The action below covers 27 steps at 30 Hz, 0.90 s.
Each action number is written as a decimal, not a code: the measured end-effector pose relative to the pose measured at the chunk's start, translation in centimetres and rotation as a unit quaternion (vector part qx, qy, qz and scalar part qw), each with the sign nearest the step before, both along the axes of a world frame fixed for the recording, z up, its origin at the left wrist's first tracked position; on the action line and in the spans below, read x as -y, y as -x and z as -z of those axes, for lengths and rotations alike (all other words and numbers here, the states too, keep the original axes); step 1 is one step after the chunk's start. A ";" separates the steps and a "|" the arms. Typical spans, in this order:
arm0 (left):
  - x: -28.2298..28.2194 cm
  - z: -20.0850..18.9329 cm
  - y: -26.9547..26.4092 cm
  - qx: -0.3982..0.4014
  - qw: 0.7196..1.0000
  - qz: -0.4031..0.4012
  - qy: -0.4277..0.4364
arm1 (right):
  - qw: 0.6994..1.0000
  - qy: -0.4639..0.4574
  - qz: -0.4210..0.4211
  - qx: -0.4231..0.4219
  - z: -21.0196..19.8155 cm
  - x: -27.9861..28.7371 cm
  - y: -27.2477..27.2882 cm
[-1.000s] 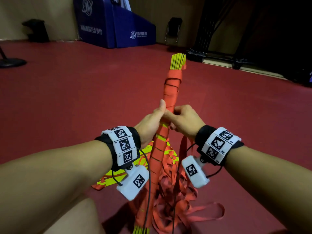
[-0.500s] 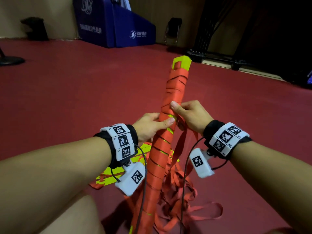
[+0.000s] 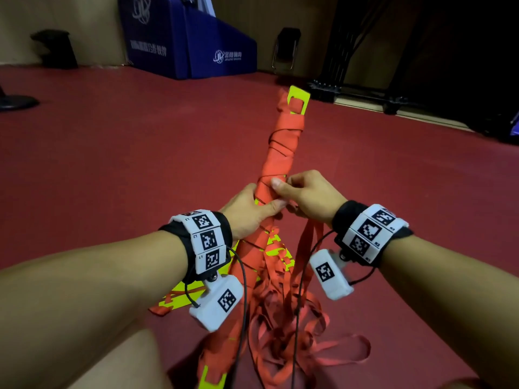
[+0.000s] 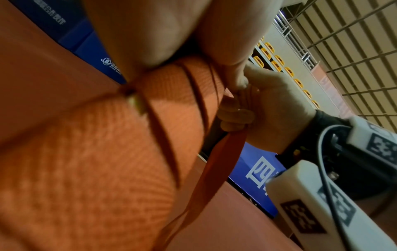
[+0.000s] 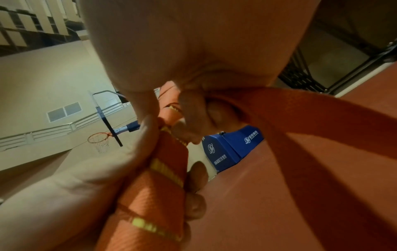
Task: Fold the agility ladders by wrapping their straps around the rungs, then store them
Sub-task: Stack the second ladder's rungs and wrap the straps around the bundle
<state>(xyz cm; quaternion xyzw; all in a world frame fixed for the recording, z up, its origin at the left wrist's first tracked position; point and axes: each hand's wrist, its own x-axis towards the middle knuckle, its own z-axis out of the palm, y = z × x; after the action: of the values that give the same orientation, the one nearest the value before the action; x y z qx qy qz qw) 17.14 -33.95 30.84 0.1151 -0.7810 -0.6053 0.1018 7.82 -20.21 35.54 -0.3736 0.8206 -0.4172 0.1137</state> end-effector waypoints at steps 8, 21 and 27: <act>-1.1 -1.7 -0.8 0.006 0.994 0.063 -0.092 | 0.998 0.028 0.018 -0.046 0.8 0.5 0.7; -1.2 -1.1 -0.8 -0.038 0.998 0.029 -0.032 | 0.991 -0.082 0.029 -0.097 -0.6 0.3 -1.0; -1.2 -1.1 -0.6 -0.005 0.998 0.042 -0.050 | 0.990 -0.051 0.064 -0.111 -0.4 0.8 -1.7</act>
<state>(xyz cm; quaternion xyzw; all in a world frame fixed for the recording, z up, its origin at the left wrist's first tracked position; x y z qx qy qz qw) 17.74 -32.74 31.97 0.0839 -0.7532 -0.6482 0.0740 9.51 -21.02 35.91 -0.3578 0.8707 -0.3371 0.0142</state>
